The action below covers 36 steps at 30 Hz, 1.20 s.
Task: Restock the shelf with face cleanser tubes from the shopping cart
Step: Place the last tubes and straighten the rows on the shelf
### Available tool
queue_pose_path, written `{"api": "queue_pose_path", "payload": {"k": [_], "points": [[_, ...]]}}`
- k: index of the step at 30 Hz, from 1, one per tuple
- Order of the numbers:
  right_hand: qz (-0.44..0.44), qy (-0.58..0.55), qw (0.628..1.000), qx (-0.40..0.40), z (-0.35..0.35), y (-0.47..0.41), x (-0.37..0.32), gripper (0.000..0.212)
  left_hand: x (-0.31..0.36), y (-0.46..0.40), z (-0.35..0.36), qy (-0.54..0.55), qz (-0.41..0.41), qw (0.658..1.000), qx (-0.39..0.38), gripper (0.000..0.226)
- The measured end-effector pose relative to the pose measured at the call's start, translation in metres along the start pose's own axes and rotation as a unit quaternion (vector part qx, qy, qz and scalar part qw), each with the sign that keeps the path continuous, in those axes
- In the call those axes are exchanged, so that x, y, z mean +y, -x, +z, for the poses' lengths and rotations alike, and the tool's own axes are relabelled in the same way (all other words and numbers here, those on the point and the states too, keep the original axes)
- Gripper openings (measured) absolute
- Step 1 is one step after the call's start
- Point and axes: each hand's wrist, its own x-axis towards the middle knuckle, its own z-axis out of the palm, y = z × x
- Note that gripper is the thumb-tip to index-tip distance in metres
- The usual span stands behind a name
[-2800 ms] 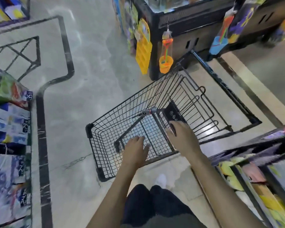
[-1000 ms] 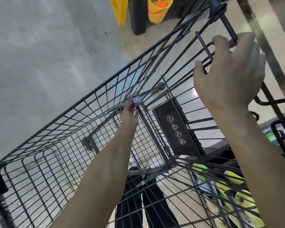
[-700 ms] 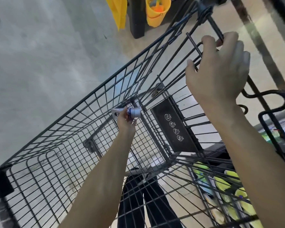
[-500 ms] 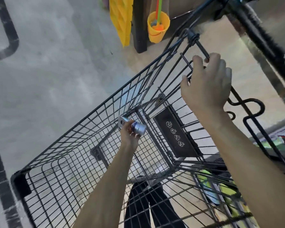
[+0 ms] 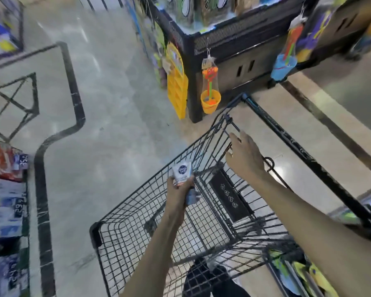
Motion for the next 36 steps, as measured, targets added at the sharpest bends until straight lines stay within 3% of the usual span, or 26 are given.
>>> {"api": "queue_pose_path", "payload": {"k": [4, 16, 20, 27, 31, 36], "points": [[-0.001, -0.038, 0.999, 0.007, -0.042, 0.068, -0.013, 0.063, 0.025, 0.062, 0.009, -0.031, 0.042, 0.998, -0.031, 0.059], [0.078, -0.155, 0.982, 0.07, -0.106, 0.267, -0.01, 0.059, 0.034, 0.191, 0.032, -0.092, 0.093, 0.97, -0.203, 0.085], [0.12, -0.193, 0.968, 0.11, -0.112, 0.329, -0.008, 0.058, 0.03, 0.226, 0.039, -0.109, 0.103, 0.953, -0.263, 0.08], [0.212, -0.17, 0.948, 0.166, -0.116, 0.453, -0.012, 0.06, -0.001, 0.292, 0.049, -0.213, 0.133, 0.894, -0.372, 0.081], [0.28, -0.172, 0.926, 0.185, -0.116, 0.52, -0.009, 0.057, -0.029, 0.338, 0.064, -0.225, 0.123, 0.863, -0.435, 0.067], [0.343, -0.169, 0.899, 0.212, -0.12, 0.598, -0.001, 0.057, -0.072, 0.391, 0.093, -0.245, 0.128, 0.821, -0.499, 0.069]]}}
